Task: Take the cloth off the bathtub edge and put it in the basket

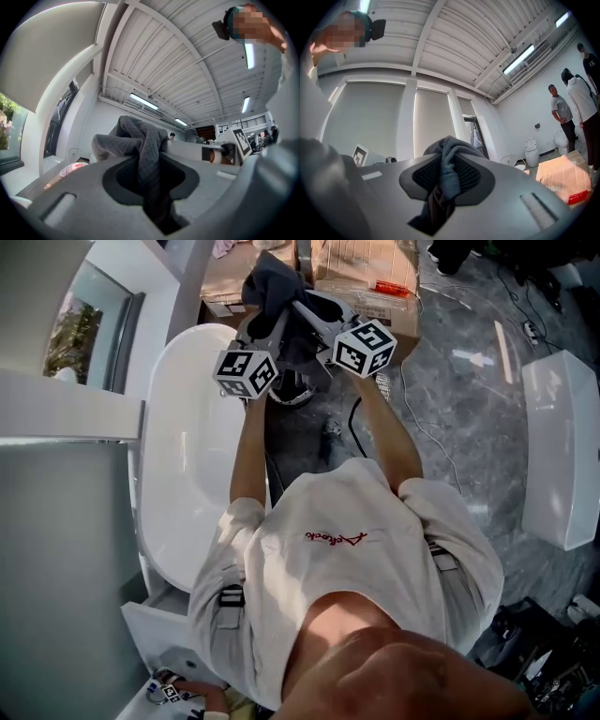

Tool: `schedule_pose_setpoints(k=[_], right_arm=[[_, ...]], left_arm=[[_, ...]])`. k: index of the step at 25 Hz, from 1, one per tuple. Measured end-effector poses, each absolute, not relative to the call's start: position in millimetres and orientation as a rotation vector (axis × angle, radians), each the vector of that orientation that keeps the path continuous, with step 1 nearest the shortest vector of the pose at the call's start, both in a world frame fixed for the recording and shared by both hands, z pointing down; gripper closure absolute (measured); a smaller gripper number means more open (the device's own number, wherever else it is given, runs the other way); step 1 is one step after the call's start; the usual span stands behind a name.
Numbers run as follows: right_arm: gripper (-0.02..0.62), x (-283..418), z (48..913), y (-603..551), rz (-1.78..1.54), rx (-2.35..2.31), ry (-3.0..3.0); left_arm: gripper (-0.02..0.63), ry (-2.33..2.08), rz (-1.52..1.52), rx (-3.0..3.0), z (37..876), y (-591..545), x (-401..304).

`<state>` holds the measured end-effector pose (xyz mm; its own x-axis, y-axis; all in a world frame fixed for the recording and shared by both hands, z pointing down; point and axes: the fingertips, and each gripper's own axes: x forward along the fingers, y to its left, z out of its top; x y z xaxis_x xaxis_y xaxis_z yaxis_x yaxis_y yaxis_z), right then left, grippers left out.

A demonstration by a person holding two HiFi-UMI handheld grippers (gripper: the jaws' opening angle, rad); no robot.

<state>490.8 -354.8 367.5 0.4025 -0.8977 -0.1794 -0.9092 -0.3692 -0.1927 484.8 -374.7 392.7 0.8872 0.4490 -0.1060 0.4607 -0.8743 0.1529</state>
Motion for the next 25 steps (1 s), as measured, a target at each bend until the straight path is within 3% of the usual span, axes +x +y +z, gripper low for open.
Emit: schedule_pose_setpoints(k=[25], right_arm=[[0.517, 678.0, 364.4, -398.1, 0.027, -2.264, 1.731]], left_arm=[[0.526, 0.519, -0.093, 2.930, 388.8, -417.5, 669.1]])
